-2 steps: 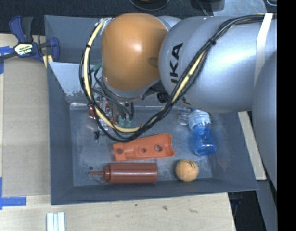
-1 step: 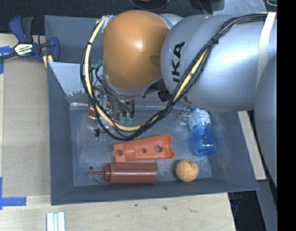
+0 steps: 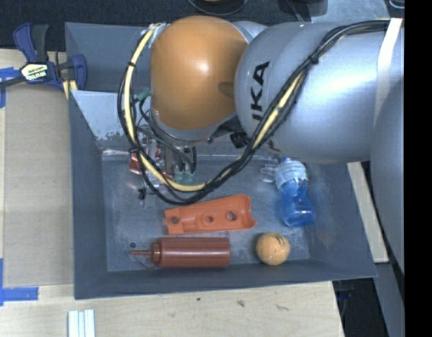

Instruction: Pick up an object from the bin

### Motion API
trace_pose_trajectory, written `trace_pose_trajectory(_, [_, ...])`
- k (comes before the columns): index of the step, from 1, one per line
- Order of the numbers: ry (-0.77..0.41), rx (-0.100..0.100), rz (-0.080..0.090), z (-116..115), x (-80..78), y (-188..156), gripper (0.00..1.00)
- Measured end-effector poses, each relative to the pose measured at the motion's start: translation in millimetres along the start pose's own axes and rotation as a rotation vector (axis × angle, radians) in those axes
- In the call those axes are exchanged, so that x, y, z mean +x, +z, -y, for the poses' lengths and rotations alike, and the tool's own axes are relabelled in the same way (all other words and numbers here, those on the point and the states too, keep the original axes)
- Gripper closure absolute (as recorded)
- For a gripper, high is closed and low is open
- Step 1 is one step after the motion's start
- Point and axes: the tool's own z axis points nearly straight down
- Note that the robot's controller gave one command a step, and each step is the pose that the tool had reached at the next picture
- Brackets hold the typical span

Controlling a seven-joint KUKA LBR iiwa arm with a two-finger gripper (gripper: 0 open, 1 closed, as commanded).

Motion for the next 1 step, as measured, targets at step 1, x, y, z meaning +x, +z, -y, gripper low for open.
trace_pose_trajectory(1, [-0.135, 0.003, -0.009, 8.3, 16.8, -15.1, 0.0])
